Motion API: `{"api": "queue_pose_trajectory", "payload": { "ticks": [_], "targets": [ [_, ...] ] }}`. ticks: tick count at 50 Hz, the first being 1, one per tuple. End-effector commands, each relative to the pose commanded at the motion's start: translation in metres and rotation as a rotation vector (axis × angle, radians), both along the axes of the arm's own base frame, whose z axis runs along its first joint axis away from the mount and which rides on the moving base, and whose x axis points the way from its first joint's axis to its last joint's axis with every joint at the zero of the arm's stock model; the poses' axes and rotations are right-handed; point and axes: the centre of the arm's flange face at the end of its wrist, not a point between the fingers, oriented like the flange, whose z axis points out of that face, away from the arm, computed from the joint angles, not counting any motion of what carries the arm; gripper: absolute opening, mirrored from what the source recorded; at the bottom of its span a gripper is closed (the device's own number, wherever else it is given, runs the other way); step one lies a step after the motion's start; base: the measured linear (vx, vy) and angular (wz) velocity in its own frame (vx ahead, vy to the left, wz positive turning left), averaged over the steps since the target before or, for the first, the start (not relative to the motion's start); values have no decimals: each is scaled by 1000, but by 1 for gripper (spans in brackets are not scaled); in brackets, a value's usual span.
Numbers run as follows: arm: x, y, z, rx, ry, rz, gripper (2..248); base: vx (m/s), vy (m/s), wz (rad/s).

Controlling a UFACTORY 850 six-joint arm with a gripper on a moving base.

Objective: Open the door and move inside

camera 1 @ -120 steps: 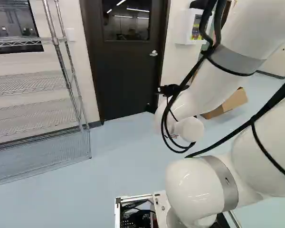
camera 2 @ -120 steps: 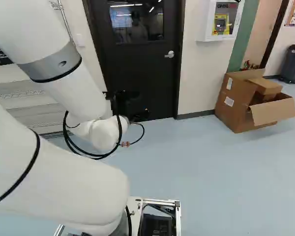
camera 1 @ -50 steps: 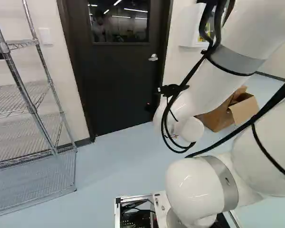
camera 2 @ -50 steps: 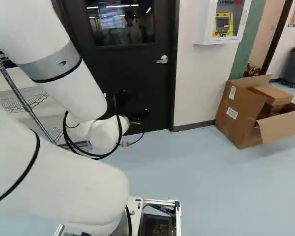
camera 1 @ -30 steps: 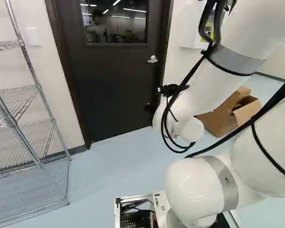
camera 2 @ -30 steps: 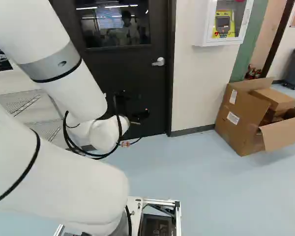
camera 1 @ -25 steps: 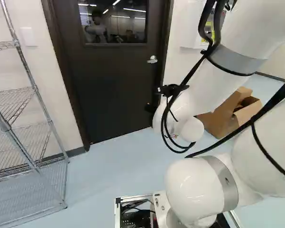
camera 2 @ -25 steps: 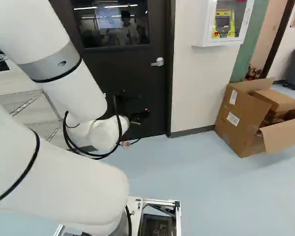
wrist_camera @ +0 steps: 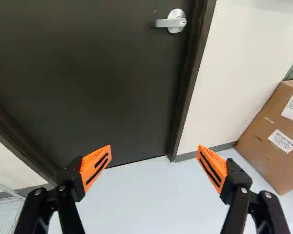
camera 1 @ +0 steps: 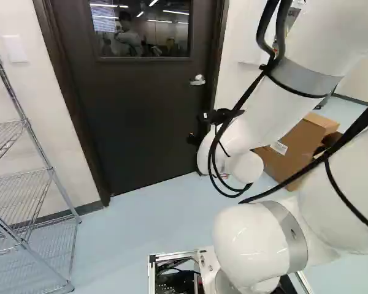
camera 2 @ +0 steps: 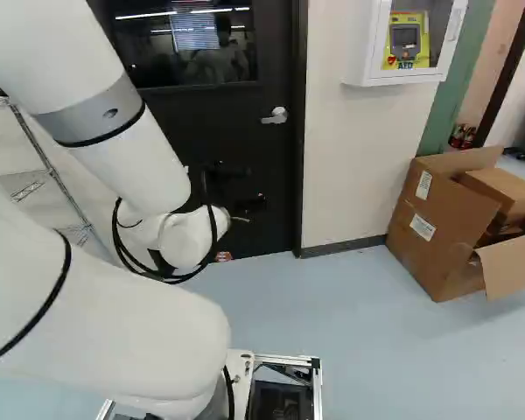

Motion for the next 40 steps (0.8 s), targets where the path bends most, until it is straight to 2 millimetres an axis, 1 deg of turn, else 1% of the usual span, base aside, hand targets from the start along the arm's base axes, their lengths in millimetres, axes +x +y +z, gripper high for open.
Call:
{"api": "queue_pose_trajectory", "payload": {
  "ticks": [30,40],
  "targets": [
    [0,0,0,0,0,0,247,247,-57,175],
    [0,0,0,0,0,0,247,227,-69,27]
  ]
}}
